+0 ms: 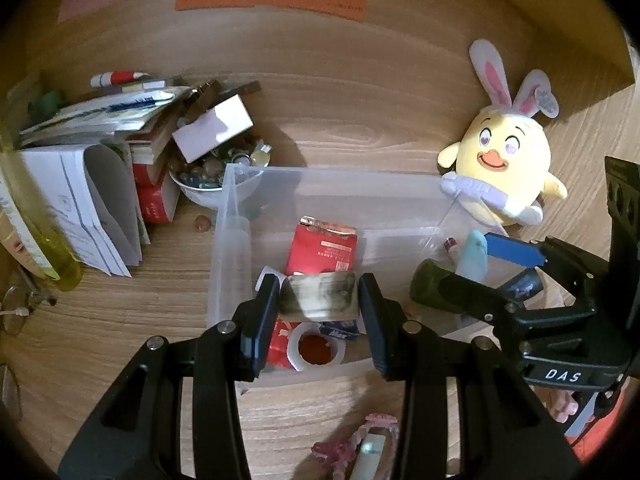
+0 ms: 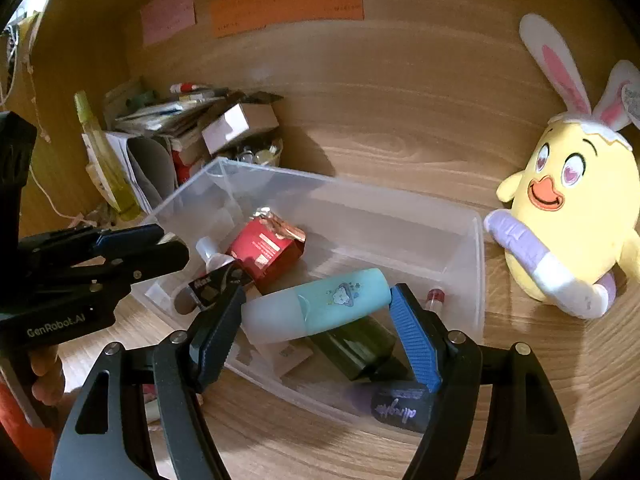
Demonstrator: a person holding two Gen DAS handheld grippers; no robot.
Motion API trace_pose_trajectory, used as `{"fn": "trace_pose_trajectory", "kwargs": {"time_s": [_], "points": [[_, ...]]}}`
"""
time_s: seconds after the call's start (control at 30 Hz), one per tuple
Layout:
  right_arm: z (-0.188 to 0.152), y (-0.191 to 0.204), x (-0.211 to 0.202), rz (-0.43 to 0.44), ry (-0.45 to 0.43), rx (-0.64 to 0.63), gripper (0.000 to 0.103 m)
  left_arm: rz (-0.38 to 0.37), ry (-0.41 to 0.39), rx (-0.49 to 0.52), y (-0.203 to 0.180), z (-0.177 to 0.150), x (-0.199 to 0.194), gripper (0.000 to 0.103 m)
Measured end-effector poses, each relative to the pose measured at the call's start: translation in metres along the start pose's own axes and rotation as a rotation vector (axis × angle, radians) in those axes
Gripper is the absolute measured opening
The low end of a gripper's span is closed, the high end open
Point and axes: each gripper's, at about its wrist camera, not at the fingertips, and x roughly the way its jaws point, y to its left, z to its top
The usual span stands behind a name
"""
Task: Organize objects
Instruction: 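Carry the wooden block and mint-green tube over the clear box, then lower both items into the box and open both tools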
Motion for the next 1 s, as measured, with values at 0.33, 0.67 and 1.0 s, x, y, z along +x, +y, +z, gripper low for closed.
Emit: {"fn": "trace_pose_trajectory", "kwargs": {"time_s": [0.33, 0.67, 1.0], "points": [[-0.001, 0.007, 0.006, -0.024, 0.021, -0.027, 0.071, -0.004, 0.0, 0.022, -0.004, -0.001, 0.003, 0.04], [0.0, 0.012, -0.016, -0.015, -0.021, -0.038, 0.071, 0.007, -0.027, 0.025, -0.004, -0.001, -0.017, 0.044], [-0.01, 0.022, -0.043, 0.027, -0.062, -0.054, 0.074, 0.036, -0.06, 0.004, -0.001, -0.013, -0.05, 0.061]]}}
